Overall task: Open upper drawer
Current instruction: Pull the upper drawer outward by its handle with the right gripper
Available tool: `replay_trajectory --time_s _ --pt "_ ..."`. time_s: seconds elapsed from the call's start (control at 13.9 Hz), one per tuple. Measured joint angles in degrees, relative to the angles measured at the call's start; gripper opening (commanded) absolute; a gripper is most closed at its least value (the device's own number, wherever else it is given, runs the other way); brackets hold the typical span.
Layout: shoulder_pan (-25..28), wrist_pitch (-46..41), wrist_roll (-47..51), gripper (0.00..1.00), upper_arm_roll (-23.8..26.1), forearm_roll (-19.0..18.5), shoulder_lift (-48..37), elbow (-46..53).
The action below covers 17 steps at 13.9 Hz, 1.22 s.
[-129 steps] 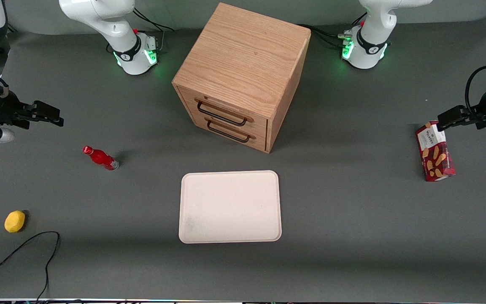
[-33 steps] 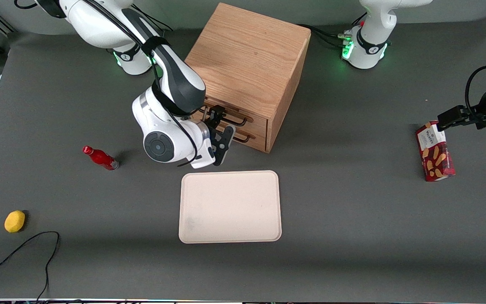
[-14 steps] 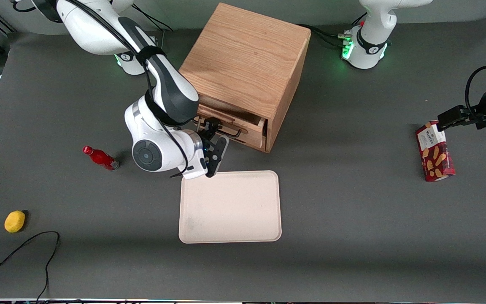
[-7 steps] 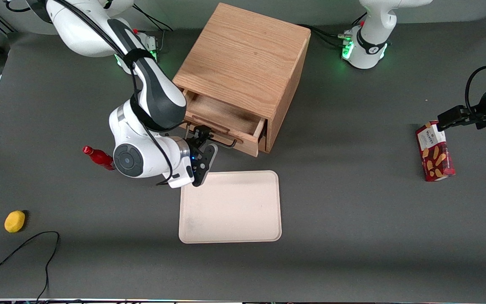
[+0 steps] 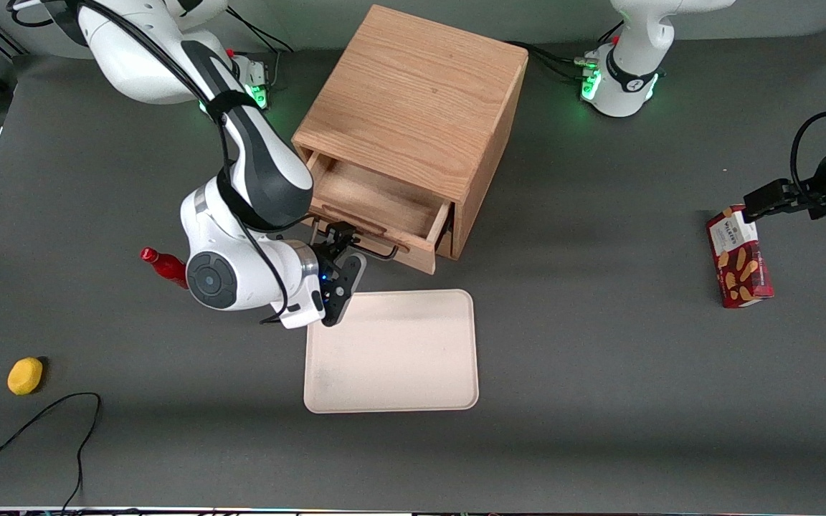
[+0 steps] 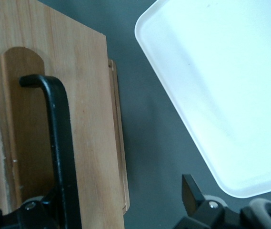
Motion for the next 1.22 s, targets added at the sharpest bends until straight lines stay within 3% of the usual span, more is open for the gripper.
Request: replay_trajectory --time_s 1.22 --pt "-3.4 0.1 -3.6 1.00 0.0 -2.4 4.4 7.4"
